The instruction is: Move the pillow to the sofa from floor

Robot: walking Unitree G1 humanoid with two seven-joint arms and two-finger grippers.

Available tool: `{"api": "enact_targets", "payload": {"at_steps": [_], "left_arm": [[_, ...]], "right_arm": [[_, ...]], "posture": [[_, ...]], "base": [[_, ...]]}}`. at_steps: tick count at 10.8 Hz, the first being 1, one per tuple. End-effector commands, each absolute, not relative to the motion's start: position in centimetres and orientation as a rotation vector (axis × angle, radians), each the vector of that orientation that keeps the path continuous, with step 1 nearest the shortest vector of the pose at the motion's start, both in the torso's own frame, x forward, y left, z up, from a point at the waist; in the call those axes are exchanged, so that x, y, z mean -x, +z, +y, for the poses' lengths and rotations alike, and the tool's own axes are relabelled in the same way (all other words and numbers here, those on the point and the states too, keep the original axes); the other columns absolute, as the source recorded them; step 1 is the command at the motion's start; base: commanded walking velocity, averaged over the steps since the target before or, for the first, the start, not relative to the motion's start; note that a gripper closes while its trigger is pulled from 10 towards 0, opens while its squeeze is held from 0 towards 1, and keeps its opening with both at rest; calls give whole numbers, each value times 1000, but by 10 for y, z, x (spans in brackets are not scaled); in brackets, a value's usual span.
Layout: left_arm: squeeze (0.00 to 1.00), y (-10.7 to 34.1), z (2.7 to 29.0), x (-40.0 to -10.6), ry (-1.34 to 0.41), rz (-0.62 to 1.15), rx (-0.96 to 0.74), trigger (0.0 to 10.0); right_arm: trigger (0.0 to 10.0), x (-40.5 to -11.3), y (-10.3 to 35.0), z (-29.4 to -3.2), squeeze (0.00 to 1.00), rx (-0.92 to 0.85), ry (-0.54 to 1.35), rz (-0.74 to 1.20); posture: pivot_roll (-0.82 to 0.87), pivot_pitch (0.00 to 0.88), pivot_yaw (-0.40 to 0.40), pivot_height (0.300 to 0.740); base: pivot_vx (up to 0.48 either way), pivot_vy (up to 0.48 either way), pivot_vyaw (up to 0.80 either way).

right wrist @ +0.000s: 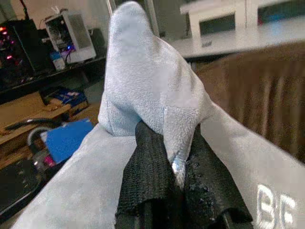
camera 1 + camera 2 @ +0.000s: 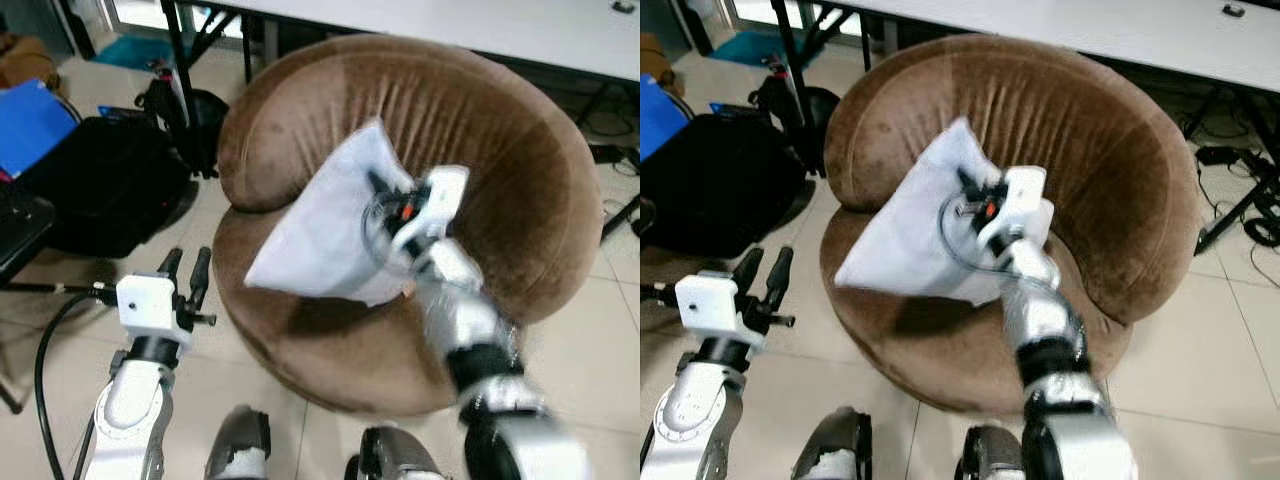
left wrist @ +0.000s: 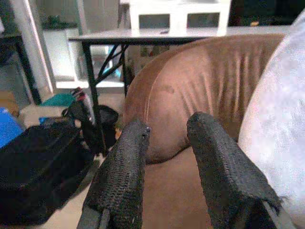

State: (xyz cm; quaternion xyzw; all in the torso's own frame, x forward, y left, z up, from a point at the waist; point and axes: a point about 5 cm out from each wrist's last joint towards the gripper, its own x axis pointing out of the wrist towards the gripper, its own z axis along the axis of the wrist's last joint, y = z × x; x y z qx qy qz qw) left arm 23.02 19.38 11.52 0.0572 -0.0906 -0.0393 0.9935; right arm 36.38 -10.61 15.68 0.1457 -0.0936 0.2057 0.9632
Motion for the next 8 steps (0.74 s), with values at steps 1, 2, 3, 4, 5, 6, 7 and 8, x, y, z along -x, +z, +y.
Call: {"api": "enact_targets", "payload": {"at_steps": [1, 2, 3, 4, 5, 6, 7, 8], "left_arm": [[0, 116, 188, -228, -122, -191, -123, 10000], [0, 114, 186, -226, -144, -177, -131, 10000], [0, 112, 186, -224, -140, -164, -132, 10000], [0, 110, 187, -221, -137, -154, -132, 10000], [0, 110, 187, -220, -137, -151, -133, 10000], [0, 110, 188, -218, -137, -150, -133, 10000], [0, 109, 188, -216, -132, -147, -133, 10000], [0, 109, 189, -214, -129, -145, -131, 10000]], "right_arm": [[10000, -368, 171, -114, 0, -298, 409, -251], [10000, -371, 180, -114, 0, -255, 440, -277], [10000, -377, 199, -117, 0, -167, 470, -325], [10000, -388, 225, -129, 0, -90, 467, -367], [10000, -392, 234, -135, 0, -30, 481, -371], [10000, -394, 241, -141, 0, 16, 488, -371], [10000, -399, 262, -156, 0, 87, 490, -392], [10000, -402, 276, -167, 0, 130, 478, -404]], "posture": [[138, 130, -81, 675], [143, 131, -84, 675], [148, 133, -87, 675], [152, 137, -92, 675], [155, 139, -94, 675], [158, 144, -98, 675], [160, 151, -102, 675], [162, 156, -104, 675]], "base": [[0, 0, 0], [0, 0, 0], [0, 0, 0], [0, 0, 0], [0, 0, 0], [0, 0, 0], [0, 0, 0], [0, 0, 0]]}}
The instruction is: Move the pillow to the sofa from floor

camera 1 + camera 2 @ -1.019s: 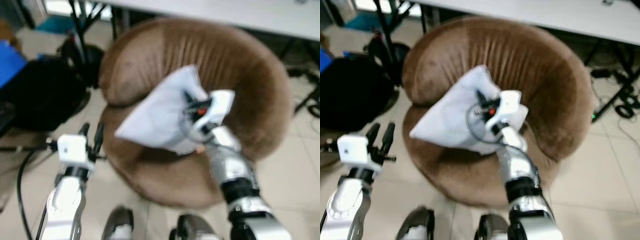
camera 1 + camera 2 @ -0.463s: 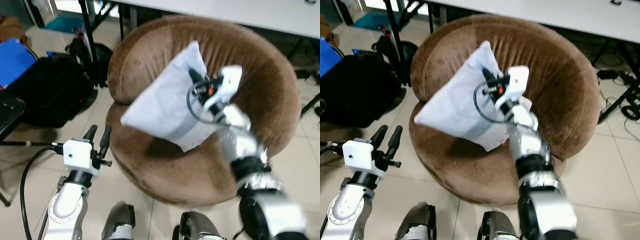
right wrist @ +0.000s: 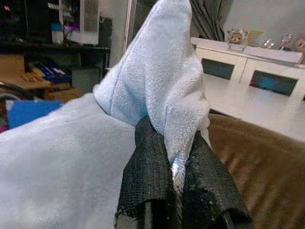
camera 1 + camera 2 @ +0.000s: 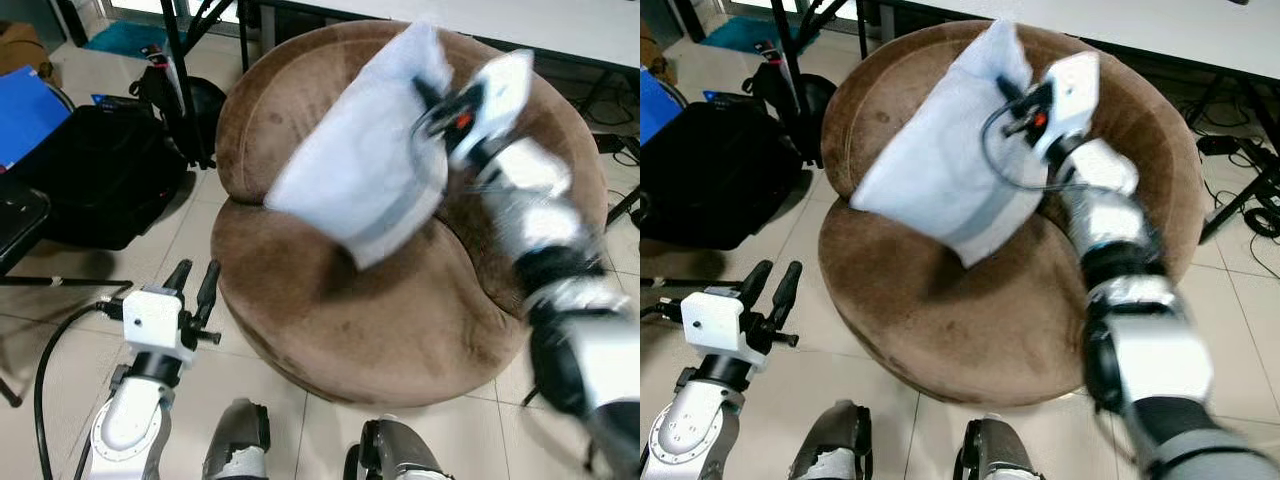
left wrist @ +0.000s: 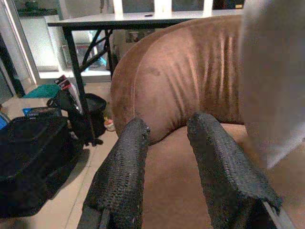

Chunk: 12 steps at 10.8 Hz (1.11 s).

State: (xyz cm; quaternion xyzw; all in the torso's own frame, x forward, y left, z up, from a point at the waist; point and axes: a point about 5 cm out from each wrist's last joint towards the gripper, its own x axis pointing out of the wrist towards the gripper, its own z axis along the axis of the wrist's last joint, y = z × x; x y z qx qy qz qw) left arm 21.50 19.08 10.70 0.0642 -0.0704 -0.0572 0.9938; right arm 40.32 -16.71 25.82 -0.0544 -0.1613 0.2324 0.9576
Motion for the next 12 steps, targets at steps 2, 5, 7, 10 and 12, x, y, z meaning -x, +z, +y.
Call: {"api": "enact_targets", "payload": {"at_steps": [2, 5, 7, 10, 12], "left_arm": [[0, 109, 186, -211, -130, -142, -125, 10000], [0, 107, 185, -205, -132, -127, -118, 10000], [0, 106, 182, -200, -139, -110, -119, 10000], [0, 106, 185, -197, -142, -101, -137, 10000], [0, 108, 188, -193, -132, -95, -148, 10000]], "right_arm": [[10000, -402, 295, -186, 0, 277, 487, -403], [10000, -402, 292, -187, 0, 595, 546, -326], [10000, -401, 237, -139, 0, 710, 677, -239], [10000, -378, 146, -59, 0, 582, 682, -64], [10000, -371, 128, -36, 0, 439, 601, 26]], "posture": [[165, 166, -110, 675], [170, 188, -118, 675], [181, 204, -121, 675], [203, 215, -120, 675], [218, 237, -121, 675]], "base": [[0, 0, 0], [0, 0, 0], [0, 0, 0], [0, 0, 0], [0, 0, 0]]}}
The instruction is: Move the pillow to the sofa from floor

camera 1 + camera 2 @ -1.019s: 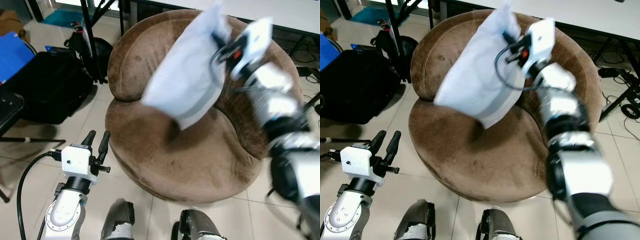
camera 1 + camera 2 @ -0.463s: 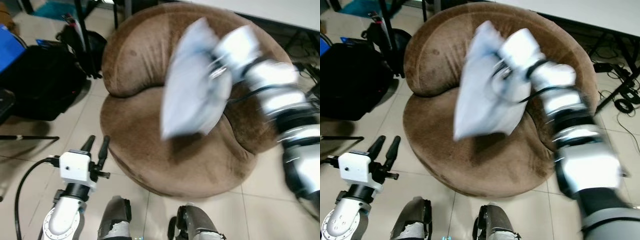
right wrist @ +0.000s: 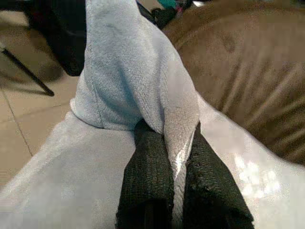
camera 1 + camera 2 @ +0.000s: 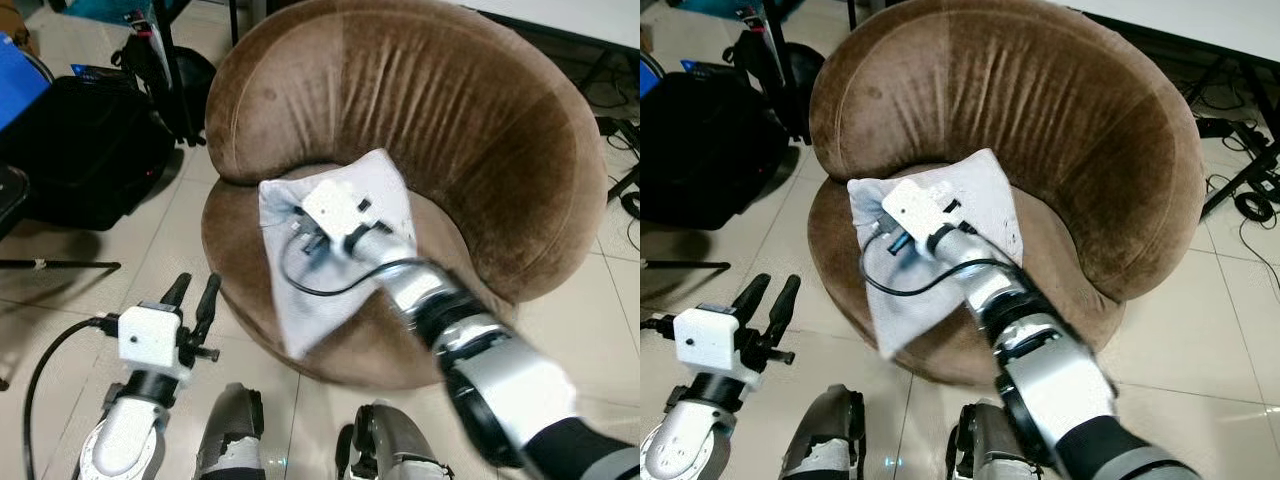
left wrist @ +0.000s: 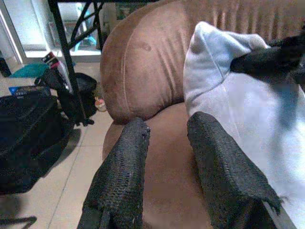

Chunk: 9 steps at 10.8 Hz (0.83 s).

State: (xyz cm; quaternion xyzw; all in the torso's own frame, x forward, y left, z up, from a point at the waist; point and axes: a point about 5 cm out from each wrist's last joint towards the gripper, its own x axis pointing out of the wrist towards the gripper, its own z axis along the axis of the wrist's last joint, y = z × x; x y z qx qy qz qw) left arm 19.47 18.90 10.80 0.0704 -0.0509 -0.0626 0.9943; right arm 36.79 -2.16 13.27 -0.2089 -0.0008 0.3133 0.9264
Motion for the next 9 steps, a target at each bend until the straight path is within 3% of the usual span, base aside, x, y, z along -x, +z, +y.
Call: {"api": "enact_targets", "payload": {"at_steps": [1, 4, 5, 6, 7, 9], "left_arm": [[0, 109, 188, -191, -130, -90, -153, 10000], [0, 108, 188, -180, -125, -68, -159, 10000], [0, 109, 191, -178, -120, -65, -163, 10000], [0, 110, 191, -179, -118, -65, -165, 10000], [0, 111, 190, -181, -120, -69, -167, 10000], [0, 112, 188, -184, -128, -73, -169, 10000]], "right_arm": [[10000, -369, 123, -27, 0, 330, 552, 85], [10000, -363, 108, -18, 0, 114, 423, 254], [10000, -360, 117, 1, 0, 13, 513, 236], [10000, -359, 121, 7, 945, -23, 549, 226], [10000, -360, 125, 8, 1000, -65, 567, 206], [10000, -362, 131, 8, 1000, -130, 586, 187]], "posture": [[223, 262, -126, 675], [240, 294, -136, 675], [244, 299, -140, 675], [241, 308, -145, 675], [238, 305, -146, 675], [233, 299, -145, 675]], "base": [[0, 0, 0], [0, 0, 0], [0, 0, 0], [0, 0, 0], [0, 0, 0], [0, 0, 0]]}}
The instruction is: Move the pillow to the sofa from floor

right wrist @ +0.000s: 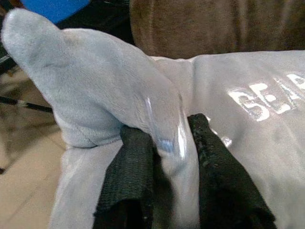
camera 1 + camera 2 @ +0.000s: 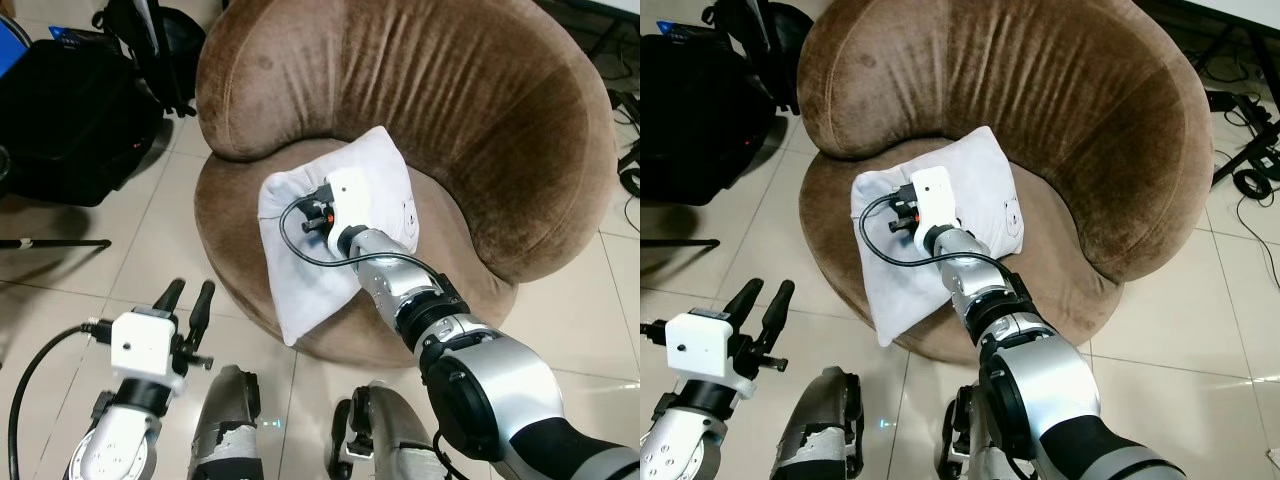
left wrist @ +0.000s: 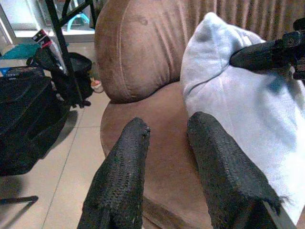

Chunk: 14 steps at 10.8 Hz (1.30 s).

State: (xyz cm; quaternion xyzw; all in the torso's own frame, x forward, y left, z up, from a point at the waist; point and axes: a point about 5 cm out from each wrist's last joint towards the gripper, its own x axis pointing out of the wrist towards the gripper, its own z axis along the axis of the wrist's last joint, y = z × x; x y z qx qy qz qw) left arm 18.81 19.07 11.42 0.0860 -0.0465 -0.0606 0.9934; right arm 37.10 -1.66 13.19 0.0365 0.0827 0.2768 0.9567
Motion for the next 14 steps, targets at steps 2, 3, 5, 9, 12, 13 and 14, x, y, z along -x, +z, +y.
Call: {"api": "enact_targets", "payload": {"at_steps": [2, 3, 5, 9, 12, 13, 14], "left_arm": [[0, 112, 188, -187, -127, -77, -170, 10000], [0, 112, 188, -188, -127, -76, -169, 10000], [0, 111, 189, -191, -129, -80, -169, 10000], [0, 111, 189, -195, -135, -86, -170, 10000], [0, 108, 186, -204, -143, -87, -169, 10000], [0, 108, 185, -210, -148, -92, -163, 10000], [0, 107, 184, -213, -153, -93, -158, 10000]], "right_arm": [[10000, -357, 136, 20, 1000, -193, 711, 164], [10000, -354, 136, 23, 1000, -207, 755, 168], [10000, -346, 135, 32, 1000, -216, 894, 161], [10000, -349, 146, 32, 1000, -294, 937, 127], [10000, -366, 130, -23, 0, -164, 704, 130], [10000, -369, 116, -59, 0, -148, 585, 132], [10000, -369, 111, -77, 0, -157, 531, 125]], "posture": [[230, 294, -144, 675], [227, 288, -143, 675], [219, 272, -143, 675], [215, 244, -141, 675], [187, 211, -130, 675], [174, 203, -118, 675], [162, 199, -108, 675]], "base": [[0, 0, 0], [0, 0, 0], [0, 0, 0], [0, 0, 0], [0, 0, 0], [0, 0, 0], [0, 0, 0]]}}
